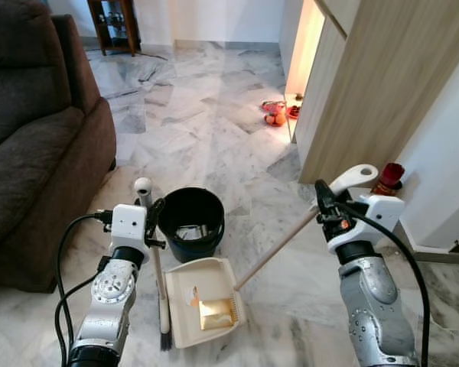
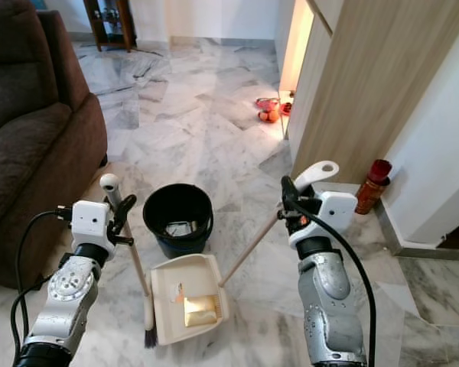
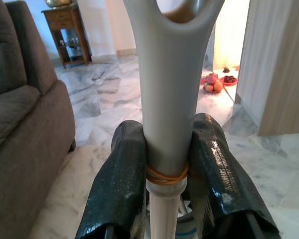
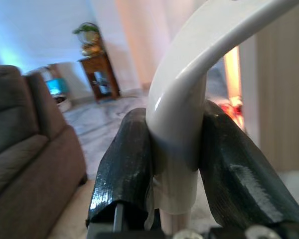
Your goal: Sweep floor
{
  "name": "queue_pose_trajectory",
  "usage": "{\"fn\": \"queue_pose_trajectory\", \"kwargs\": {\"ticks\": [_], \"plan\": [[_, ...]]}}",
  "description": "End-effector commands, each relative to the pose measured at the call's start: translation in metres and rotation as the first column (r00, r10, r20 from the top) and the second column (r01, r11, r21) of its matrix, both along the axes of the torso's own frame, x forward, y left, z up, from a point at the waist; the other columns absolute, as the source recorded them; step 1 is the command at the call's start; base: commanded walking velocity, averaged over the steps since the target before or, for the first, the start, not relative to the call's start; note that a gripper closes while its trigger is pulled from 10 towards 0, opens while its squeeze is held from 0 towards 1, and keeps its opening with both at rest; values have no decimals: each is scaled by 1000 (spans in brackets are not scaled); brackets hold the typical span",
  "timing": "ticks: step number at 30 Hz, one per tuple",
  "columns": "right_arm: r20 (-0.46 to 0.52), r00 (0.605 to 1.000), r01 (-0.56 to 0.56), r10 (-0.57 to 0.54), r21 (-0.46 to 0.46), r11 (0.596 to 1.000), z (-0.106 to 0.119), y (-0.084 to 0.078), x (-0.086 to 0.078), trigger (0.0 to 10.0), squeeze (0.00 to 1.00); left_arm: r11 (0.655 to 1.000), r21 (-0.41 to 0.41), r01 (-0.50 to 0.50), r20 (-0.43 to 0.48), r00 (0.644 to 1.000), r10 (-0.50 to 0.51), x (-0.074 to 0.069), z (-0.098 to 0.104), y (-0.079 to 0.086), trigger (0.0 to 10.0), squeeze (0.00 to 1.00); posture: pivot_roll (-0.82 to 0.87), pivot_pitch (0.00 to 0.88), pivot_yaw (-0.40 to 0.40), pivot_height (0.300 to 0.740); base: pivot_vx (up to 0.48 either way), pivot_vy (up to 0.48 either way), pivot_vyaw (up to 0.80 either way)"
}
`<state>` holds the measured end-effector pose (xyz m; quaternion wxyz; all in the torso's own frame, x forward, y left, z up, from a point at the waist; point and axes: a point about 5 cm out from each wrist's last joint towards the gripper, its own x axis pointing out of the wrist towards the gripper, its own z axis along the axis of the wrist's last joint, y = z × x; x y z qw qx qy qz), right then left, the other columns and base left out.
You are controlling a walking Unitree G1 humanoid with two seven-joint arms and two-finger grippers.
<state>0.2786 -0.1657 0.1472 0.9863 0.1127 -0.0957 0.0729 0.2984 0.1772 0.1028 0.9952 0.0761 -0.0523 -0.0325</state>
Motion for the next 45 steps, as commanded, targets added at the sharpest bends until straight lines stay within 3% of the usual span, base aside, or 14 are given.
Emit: {"fn": "queue_pose_trajectory", "kwargs": {"ticks": [1, 5, 8, 16, 29, 34, 45], "plan": [[81, 996, -44, 43, 21, 999, 21, 3, -7, 10000, 0, 1000, 5, 4, 44, 999, -4, 2, 8, 0, 10000, 0, 5, 54, -16, 740, 0, 0, 0], [117, 993, -4, 2, 23, 1000, 31, -4, -10, 10000, 0, 1000, 4, 5, 44, 999, -5, 2, 8, 0, 10000, 0, 0, 56, -17, 740, 0, 0, 0], [191, 981, 14, -30, 85, 996, 51, -11, -12, 10000, 0, 1000, 4, 8, 41, 999, -9, 2, 7, -1, 10000, 0, -3, 56, -14, 740, 0, 0, 0], [281, 955, 64, -94, 114, 991, 77, -13, -10, 10000, 0, 1000, 2, 10, 49, 999, -10, 2, 7, -1, 10000, 0, -3, 56, -14, 740, 0, 0, 0], [283, 951, 85, -124, 147, 986, 84, -7, -2, 10000, 0, 995, 62, -76, 69, 995, 71, -12, 4, 22, 10000, 0, 8, 71, -11, 740, 0, 0, 0], [282, 952, 80, -119, 148, 986, 84, -4, 1, 10000, 0, 984, 73, -163, 113, 982, 154, -26, 10, 42, 10000, 0, 11, 78, -12, 740, 0, 0, 0], [273, 956, 66, -103, 143, 988, 83, 1, 4, 10000, 0, 976, 75, -204, 124, 973, 194, -34, 10, 44, 10000, 0, 24, 79, -19, 740, 82, 0, 0]]}}
